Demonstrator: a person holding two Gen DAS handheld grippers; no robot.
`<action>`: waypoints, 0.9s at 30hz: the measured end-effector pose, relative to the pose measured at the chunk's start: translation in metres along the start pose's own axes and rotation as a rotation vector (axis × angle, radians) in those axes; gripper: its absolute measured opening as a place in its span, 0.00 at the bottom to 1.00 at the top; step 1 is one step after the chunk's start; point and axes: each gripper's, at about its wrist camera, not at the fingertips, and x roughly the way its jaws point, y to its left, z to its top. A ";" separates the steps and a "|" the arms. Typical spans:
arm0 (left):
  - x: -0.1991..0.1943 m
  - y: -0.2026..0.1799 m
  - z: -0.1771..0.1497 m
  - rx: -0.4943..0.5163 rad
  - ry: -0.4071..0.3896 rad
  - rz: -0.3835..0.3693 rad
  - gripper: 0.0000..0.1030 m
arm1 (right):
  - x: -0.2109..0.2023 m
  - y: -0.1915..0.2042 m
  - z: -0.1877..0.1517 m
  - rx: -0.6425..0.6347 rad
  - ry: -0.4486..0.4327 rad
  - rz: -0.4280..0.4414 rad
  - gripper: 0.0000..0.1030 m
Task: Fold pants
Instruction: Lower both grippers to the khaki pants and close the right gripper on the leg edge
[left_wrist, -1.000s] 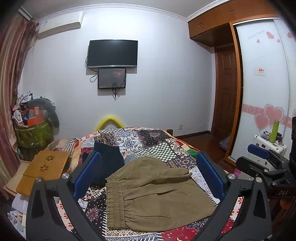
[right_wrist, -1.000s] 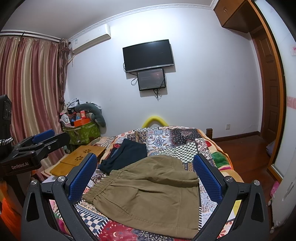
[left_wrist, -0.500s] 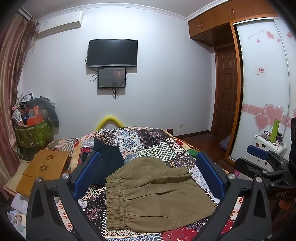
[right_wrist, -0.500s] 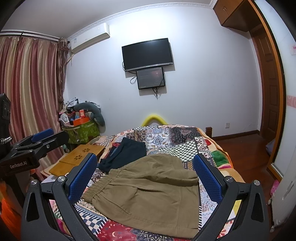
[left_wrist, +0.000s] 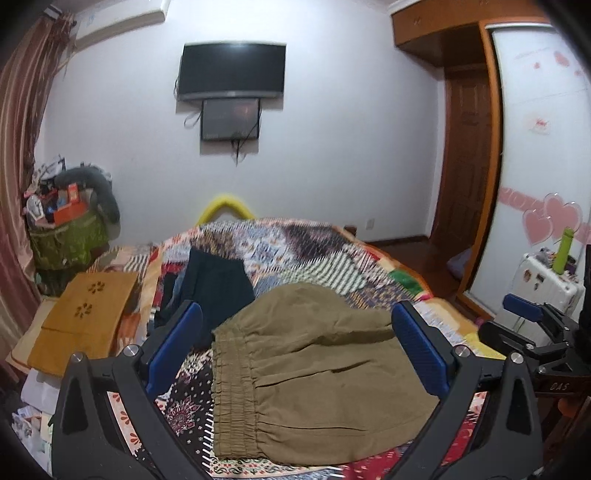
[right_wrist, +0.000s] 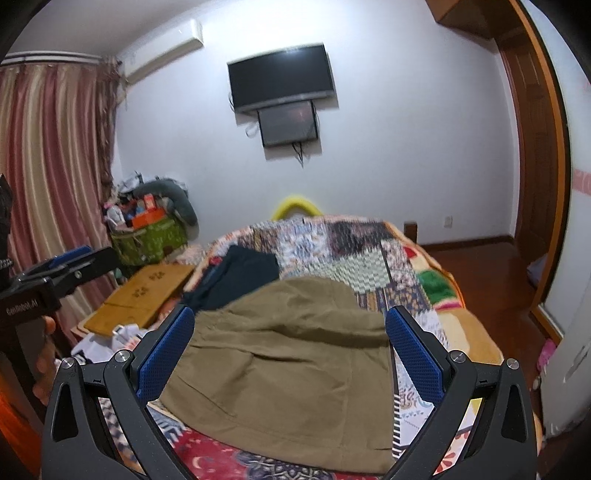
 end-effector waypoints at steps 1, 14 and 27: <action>0.012 0.005 -0.002 -0.011 0.028 0.007 1.00 | 0.011 -0.006 -0.004 0.008 0.030 -0.007 1.00; 0.152 0.059 -0.043 -0.024 0.383 0.058 1.00 | 0.095 -0.063 -0.035 0.048 0.296 -0.127 1.00; 0.223 0.092 -0.067 0.000 0.578 0.066 0.99 | 0.179 -0.123 -0.051 0.148 0.542 -0.026 0.68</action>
